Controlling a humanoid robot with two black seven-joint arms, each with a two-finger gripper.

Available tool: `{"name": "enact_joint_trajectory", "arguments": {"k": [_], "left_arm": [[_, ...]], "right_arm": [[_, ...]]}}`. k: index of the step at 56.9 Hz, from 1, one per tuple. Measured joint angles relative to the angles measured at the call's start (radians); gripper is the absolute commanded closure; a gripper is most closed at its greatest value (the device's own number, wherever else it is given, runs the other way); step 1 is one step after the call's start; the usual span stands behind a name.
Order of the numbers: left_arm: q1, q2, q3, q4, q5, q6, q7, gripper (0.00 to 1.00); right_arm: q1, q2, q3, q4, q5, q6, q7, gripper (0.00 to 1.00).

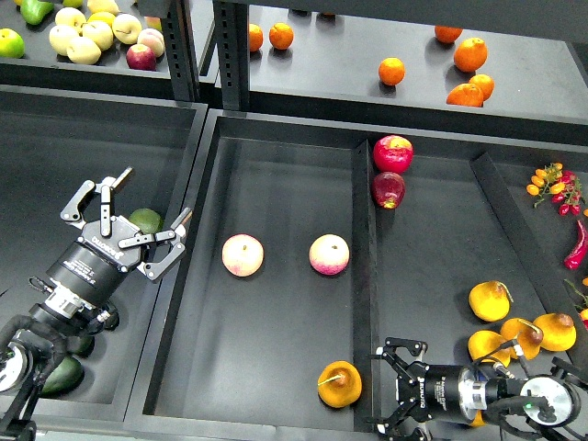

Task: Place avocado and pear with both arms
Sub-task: 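Lower the right gripper onto the orange-yellow pear and close it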

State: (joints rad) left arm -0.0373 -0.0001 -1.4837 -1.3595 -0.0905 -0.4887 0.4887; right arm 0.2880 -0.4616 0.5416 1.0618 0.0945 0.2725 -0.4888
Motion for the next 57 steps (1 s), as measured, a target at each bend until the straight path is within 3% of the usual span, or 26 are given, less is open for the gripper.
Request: {"name": "enact_joint_trajectory", "arguments": {"k": [37,43,57], "left_arm": [[0.0,0.0,0.009,-0.001,-0.001,0.0,0.0,0.01],[0.0,0.0,0.009,-0.001,-0.001,0.0,0.0,0.01],[0.001,0.0,0.009,-0.001,-0.001,0.0,0.0,0.01]], "right_arm": [[0.022,0.134,0.011,-0.149,-0.007,0.0,0.0,0.01],[0.022,0.14,0.015,-0.16,-0.026,0.001,0.0,0.05],[0.026,0.173,0.033,-0.197,-0.046,0.001,0.0,0.28]]}}
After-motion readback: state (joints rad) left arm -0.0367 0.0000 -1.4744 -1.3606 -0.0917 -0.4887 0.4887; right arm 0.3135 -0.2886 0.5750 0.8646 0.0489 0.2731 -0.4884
